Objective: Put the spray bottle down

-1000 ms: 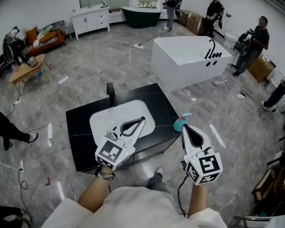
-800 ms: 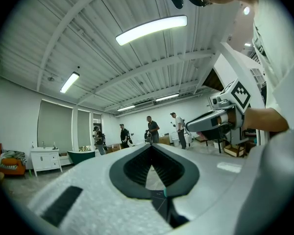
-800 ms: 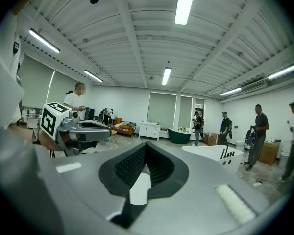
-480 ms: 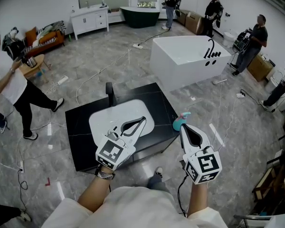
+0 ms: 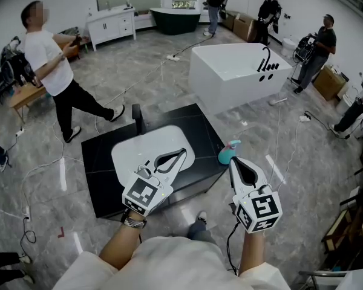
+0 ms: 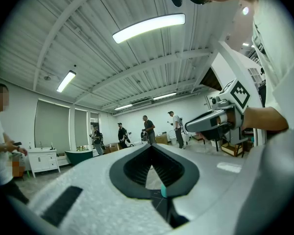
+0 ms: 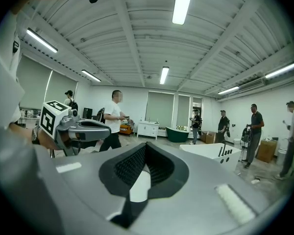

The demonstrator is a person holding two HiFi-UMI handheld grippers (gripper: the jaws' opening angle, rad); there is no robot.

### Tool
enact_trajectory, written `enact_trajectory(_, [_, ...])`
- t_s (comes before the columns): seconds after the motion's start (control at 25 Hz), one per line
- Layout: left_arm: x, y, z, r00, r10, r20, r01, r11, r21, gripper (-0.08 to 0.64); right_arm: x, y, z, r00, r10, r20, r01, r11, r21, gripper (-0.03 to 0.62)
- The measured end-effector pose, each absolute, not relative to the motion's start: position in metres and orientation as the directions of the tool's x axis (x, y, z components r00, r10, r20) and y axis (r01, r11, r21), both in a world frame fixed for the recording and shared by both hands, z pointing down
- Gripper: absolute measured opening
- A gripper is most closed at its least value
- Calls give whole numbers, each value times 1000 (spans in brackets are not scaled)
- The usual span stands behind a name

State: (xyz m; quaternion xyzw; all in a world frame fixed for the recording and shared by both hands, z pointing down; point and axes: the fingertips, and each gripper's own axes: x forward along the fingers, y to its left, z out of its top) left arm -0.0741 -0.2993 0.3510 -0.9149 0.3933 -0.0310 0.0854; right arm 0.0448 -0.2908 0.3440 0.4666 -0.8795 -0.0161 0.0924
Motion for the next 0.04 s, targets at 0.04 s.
enact_trajectory(0.04, [-74,-299,351,689,-725,-10,-714,-676,-182,3,45,-291,345,-547,-824,148,-818,564,115,6])
